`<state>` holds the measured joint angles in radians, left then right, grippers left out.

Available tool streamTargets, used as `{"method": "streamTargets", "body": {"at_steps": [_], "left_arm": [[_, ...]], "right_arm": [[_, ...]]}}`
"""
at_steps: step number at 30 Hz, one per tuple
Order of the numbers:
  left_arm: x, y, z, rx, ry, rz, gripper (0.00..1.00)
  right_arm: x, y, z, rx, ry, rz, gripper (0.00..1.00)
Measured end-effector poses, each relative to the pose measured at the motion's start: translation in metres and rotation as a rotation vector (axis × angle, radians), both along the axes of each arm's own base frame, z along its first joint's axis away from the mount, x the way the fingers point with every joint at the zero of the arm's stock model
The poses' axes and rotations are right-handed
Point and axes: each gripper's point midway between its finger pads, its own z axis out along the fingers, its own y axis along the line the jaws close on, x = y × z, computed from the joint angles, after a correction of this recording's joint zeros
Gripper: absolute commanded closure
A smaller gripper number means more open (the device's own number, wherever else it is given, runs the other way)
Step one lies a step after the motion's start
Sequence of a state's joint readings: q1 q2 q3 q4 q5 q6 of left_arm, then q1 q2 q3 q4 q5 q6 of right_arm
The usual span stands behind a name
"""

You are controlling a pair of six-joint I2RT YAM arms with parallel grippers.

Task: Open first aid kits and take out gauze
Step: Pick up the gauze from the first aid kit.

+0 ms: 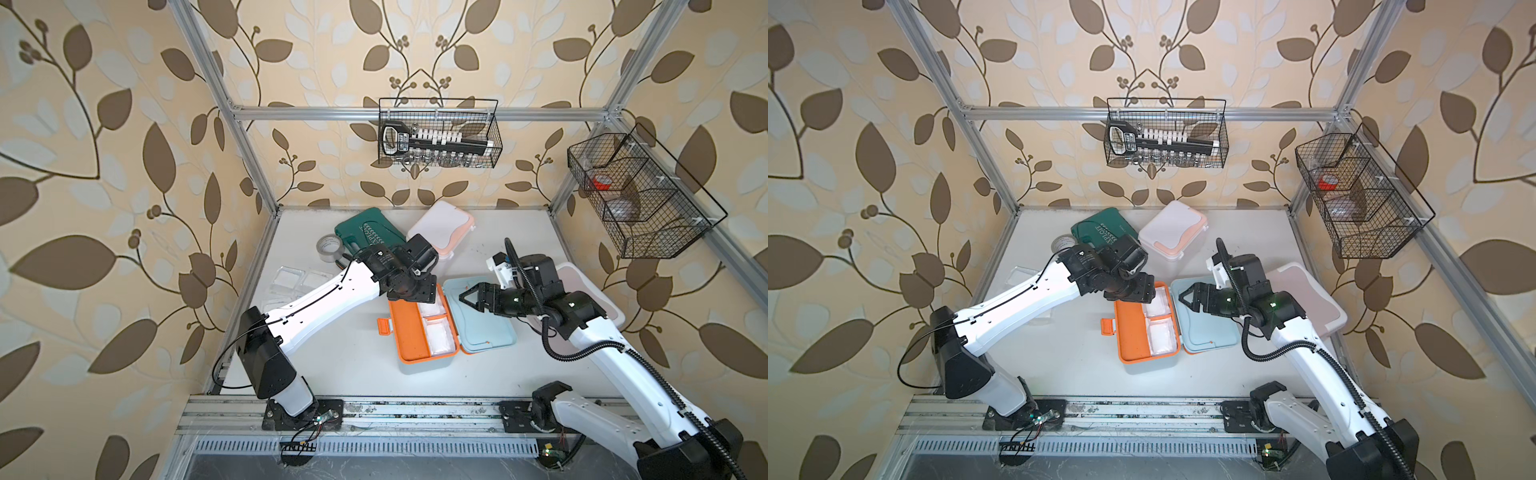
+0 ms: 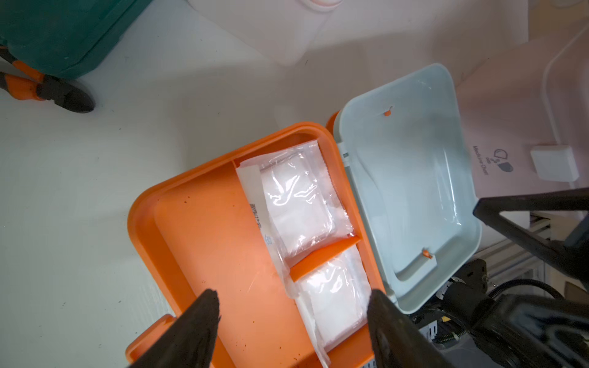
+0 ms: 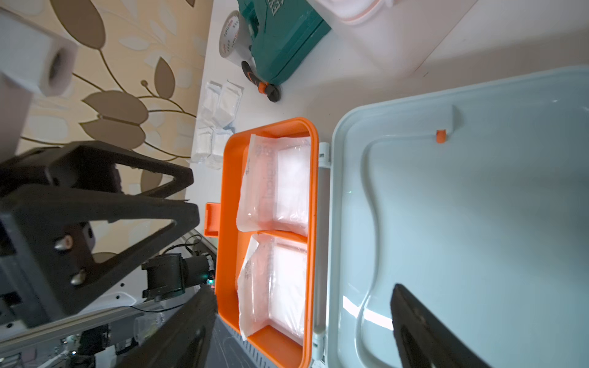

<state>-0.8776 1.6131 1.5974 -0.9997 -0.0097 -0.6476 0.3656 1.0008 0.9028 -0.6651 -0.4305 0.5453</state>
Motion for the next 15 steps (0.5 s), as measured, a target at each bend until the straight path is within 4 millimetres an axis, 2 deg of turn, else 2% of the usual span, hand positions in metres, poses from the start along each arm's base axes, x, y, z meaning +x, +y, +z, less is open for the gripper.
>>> {"method": "streamTargets", "body": {"at_steps": [6,15], "left_arm": [[-0.003,0.003,-0.017,0.078,0.029,-0.003,0.38],[0.003,-0.010,-0.053,0.139,0.104,-0.006,0.63]], "right_arm": [[0.004,-0.001,-0.011,-0.072,-0.001,-0.012,0.16],[0.005,-0.002,-0.012,-0.082,-0.004,-0.017,0.16]]}}
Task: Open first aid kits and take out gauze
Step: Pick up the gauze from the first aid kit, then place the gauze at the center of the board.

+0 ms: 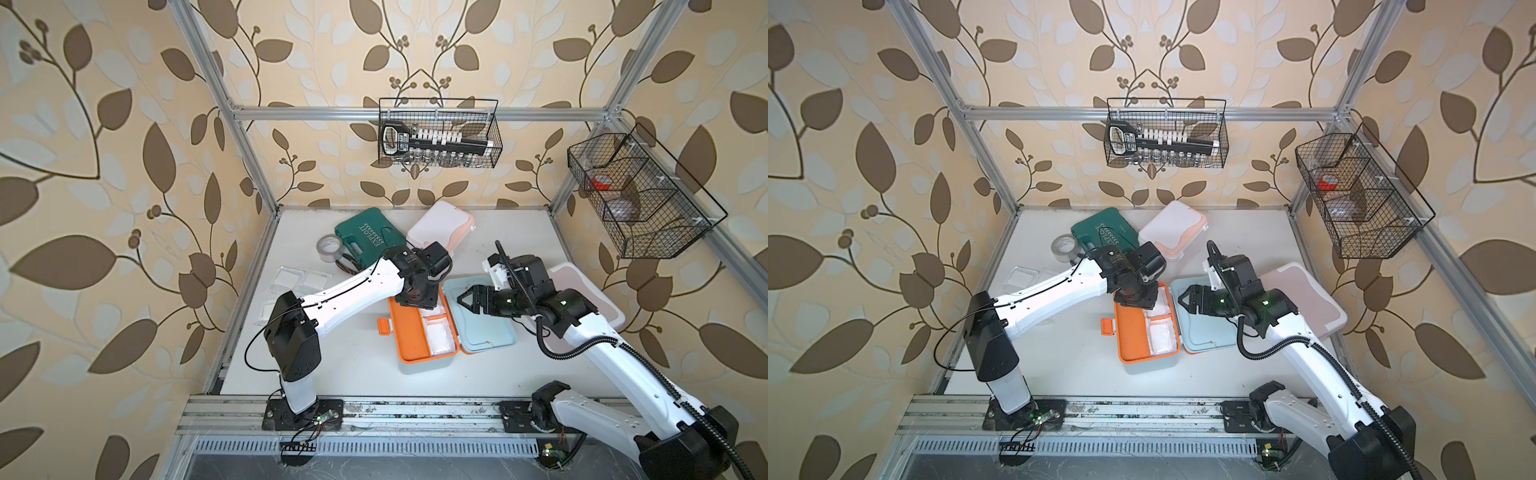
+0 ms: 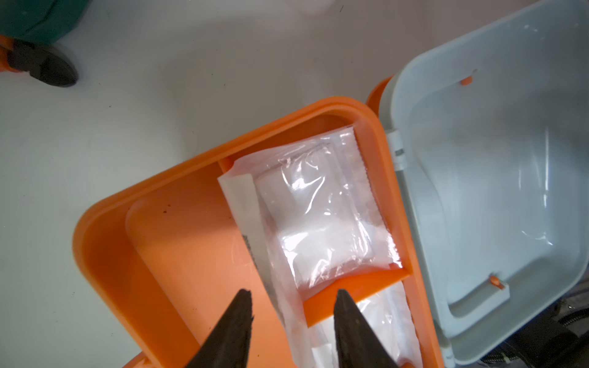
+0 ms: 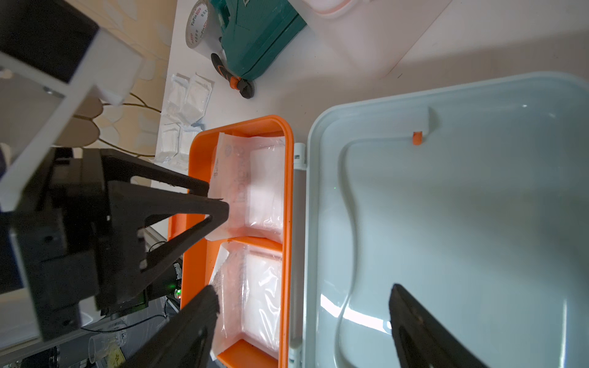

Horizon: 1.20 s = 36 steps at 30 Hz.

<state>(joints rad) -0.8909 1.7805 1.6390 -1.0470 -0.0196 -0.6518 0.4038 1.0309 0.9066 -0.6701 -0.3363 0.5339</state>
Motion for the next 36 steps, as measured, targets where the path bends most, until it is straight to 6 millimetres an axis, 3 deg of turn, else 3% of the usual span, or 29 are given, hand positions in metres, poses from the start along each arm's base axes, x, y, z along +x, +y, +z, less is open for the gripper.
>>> {"method": "streamTargets", "body": {"at_steps": [10,17,23,28,32,36], "left_arm": [[-0.002,-0.003,-0.010,0.008,0.033,-0.002,0.98],[-0.002,-0.003,-0.001,-0.010,0.017,0.004,1.00],[0.002,0.007,0.040,-0.147,-0.063,0.043,1.00],[-0.003,0.065,0.078,-0.299,-0.149,0.221,1.00],[-0.016,0.115,0.099,-0.323,-0.220,0.418,1.00],[-0.029,0.171,0.091,-0.312,-0.276,0.628,1.00]], "right_arm": [[0.000,0.001,-0.001,0.003,0.002,0.003,0.17],[0.000,0.002,0.000,0.009,0.001,0.008,0.16],[-0.004,0.013,0.003,0.028,-0.005,0.052,0.00],[-0.019,0.042,0.006,0.039,-0.018,0.163,0.00],[-0.030,0.071,0.013,0.044,-0.040,0.258,0.00],[-0.033,0.093,0.022,0.045,-0.064,0.309,0.00]]}}
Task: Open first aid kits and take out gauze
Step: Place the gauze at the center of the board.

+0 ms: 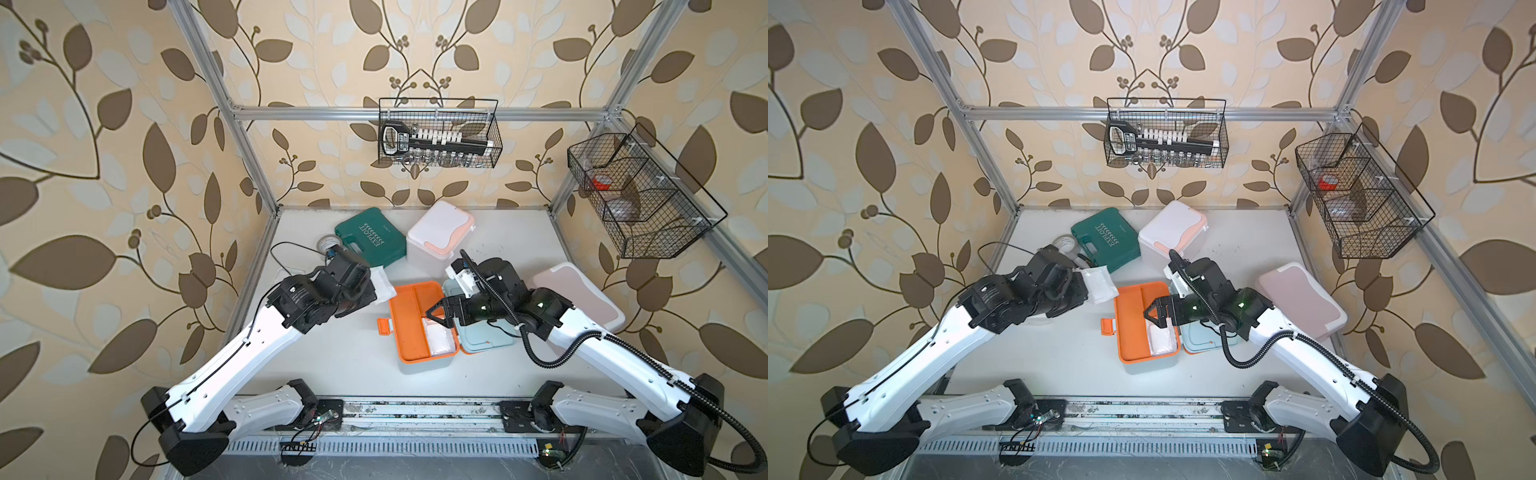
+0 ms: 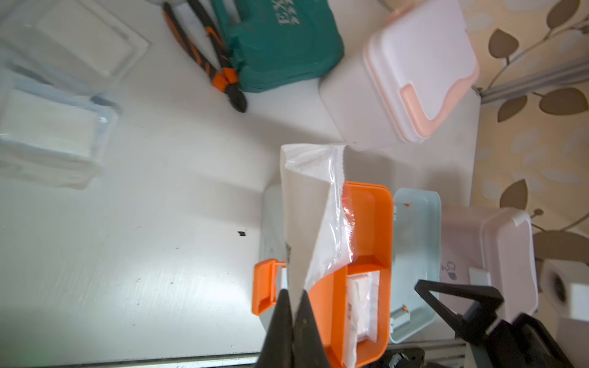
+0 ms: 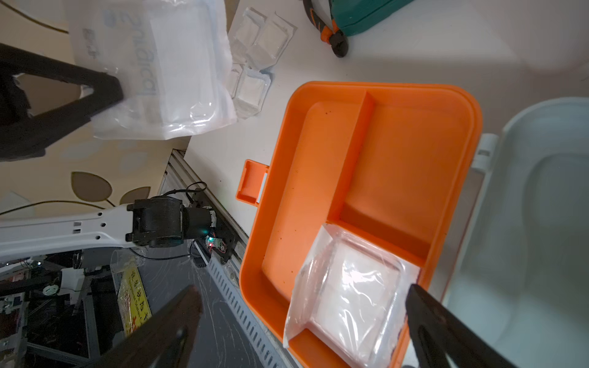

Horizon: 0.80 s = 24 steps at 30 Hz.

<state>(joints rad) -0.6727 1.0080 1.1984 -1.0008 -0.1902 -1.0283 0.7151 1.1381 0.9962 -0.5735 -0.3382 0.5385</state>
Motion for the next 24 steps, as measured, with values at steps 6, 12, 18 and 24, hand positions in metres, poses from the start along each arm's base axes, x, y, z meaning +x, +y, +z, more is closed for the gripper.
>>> {"method": "streamTargets", "body": {"at_steps": [6,12,18,24], "left_arm": [[-0.026,0.108,-0.038,0.034,0.046,0.408,1.00],[-0.037,0.171,-0.075,0.072,0.205,0.721,1.00],[-0.062,0.209,-0.094,0.073,0.322,0.937,1.00],[-0.074,0.231,-0.114,0.074,0.469,1.077,1.00]], "right_arm": [[-0.003,0.017,0.004,-0.014,-0.015,0.034,0.00],[0.000,0.024,0.009,-0.031,-0.024,0.035,0.00],[-0.001,0.028,0.014,-0.042,-0.030,0.045,0.00],[-0.004,0.027,0.009,-0.068,-0.014,0.049,0.01]]}}
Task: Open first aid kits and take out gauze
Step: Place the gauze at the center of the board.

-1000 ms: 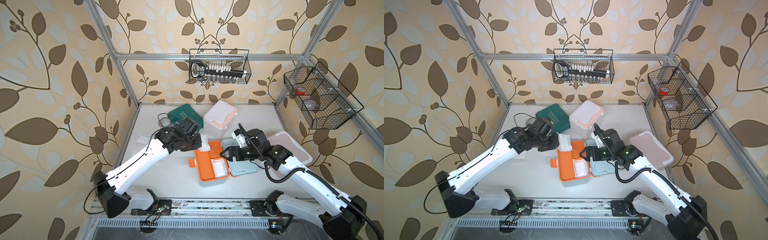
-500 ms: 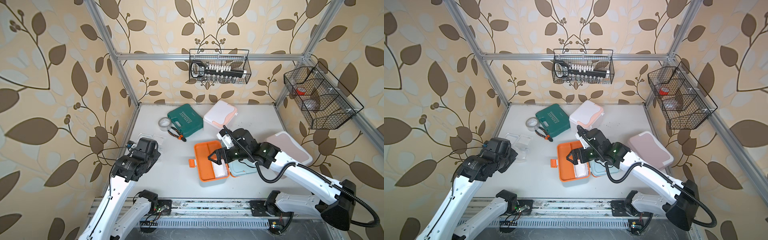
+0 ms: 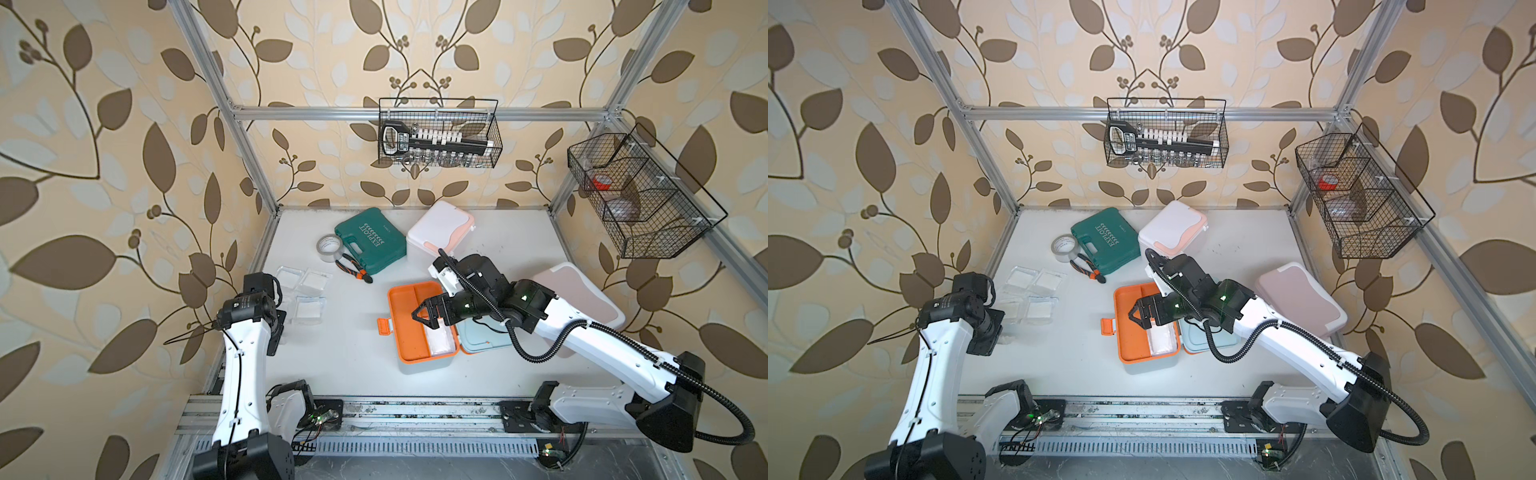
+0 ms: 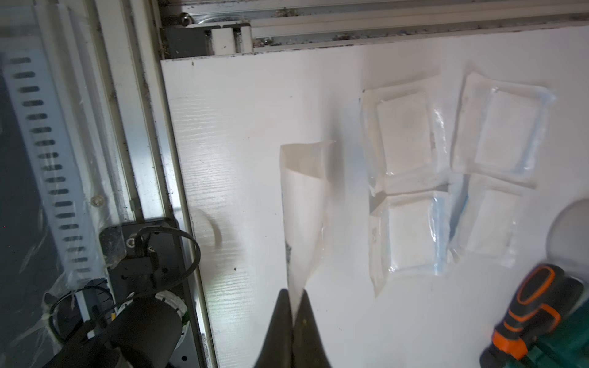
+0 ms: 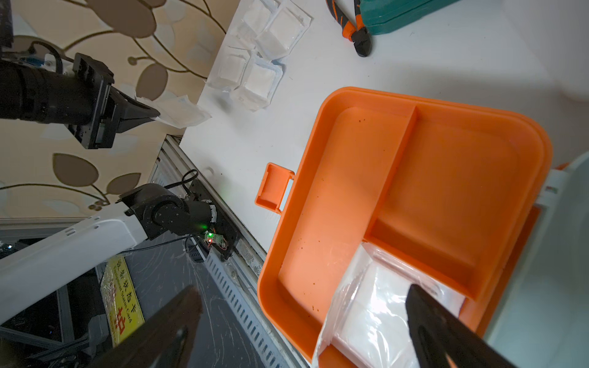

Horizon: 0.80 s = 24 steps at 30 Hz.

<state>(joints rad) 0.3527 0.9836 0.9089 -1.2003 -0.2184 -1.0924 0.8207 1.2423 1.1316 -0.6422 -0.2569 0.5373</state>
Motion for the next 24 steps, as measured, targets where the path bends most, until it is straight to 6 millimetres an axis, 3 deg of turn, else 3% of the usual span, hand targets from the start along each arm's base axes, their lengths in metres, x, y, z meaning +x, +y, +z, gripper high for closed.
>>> {"method": "streamTargets", "body": {"at_steps": [9,12,18,19,22,24], "left_arm": [[0.002,0.020,-0.026,-0.012,0.038,0.094,1.00],[0.004,0.023,-0.034,-0.013,0.058,0.095,0.94],[0.007,0.030,-0.042,-0.003,0.087,0.097,0.94],[0.008,0.031,-0.042,0.000,0.087,0.098,0.90],[0.007,0.034,-0.042,0.018,0.096,0.095,0.60],[0.005,0.034,-0.041,0.021,0.103,0.089,0.46]], "right_arm": [[-0.002,0.001,-0.001,-0.008,0.001,0.004,0.01],[-0.002,0.001,-0.002,-0.009,0.001,0.004,0.00],[-0.002,0.001,-0.002,-0.009,-0.001,0.002,0.01],[-0.002,0.001,-0.002,-0.009,-0.001,0.002,0.01],[-0.002,0.001,-0.001,-0.008,-0.001,0.002,0.00],[-0.002,0.001,-0.001,-0.006,-0.001,0.001,0.00]]}}
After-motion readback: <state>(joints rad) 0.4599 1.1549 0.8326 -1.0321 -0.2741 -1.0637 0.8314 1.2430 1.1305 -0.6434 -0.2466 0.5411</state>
